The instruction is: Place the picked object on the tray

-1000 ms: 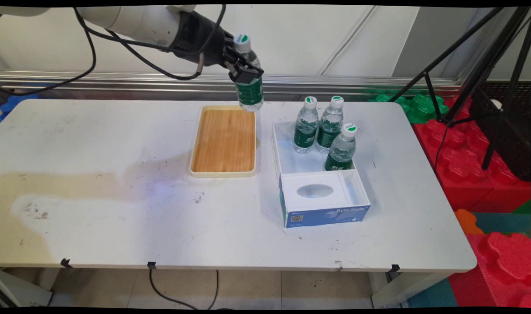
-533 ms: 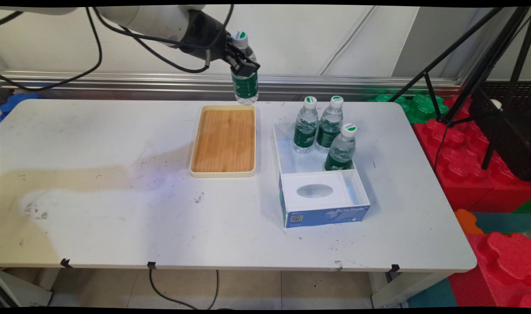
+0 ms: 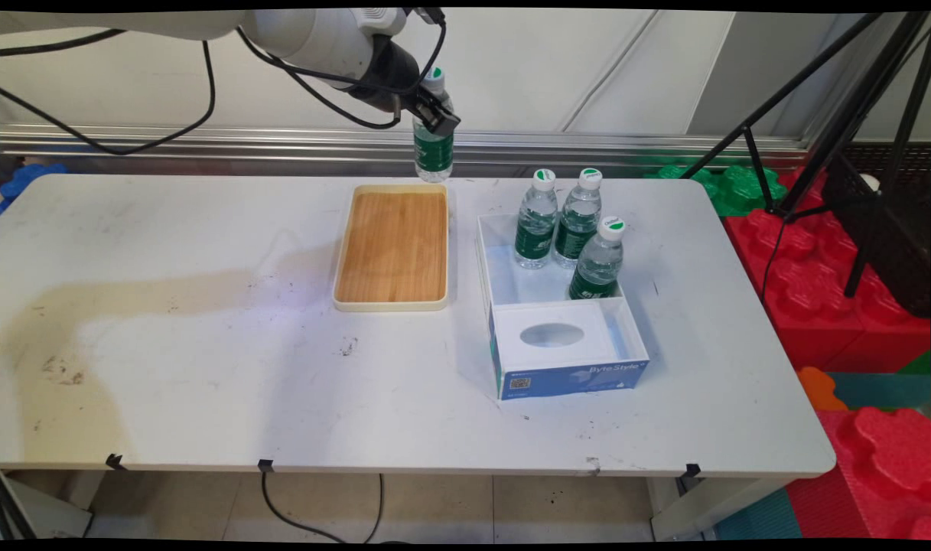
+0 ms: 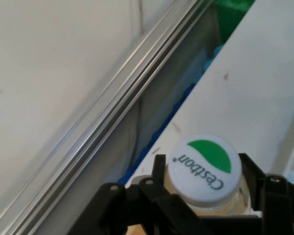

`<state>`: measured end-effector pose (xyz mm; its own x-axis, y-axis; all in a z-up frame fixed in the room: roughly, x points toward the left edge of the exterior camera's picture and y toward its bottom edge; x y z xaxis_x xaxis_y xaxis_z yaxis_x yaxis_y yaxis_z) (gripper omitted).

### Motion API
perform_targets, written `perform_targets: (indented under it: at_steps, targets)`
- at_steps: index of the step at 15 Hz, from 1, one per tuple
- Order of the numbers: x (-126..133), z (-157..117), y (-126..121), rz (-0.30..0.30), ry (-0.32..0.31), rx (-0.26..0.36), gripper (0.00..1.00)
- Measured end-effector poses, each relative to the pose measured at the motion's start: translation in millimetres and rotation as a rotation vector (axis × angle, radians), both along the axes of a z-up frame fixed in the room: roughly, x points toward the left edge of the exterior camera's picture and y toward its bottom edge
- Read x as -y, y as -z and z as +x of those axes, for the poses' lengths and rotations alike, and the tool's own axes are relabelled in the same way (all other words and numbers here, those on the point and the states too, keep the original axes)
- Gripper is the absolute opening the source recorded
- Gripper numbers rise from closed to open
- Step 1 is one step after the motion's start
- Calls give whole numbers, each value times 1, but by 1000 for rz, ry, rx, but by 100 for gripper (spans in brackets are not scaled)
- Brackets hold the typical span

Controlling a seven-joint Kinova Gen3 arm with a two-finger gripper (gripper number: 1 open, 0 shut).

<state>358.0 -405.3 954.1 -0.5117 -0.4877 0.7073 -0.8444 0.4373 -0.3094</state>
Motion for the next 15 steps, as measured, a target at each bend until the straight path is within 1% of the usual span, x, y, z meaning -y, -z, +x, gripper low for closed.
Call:
perform_targets:
  at_steps: [2,5,9,13,15]
  targets:
    - [15,7,8,9,-31,19,0]
    - [34,17,21,30,-54,46,0]
    - [55,26,39,65,-51,76,0]
    - [73,33,60,107,-33,97,0]
    - [79,35,67,116,-21,103,0]
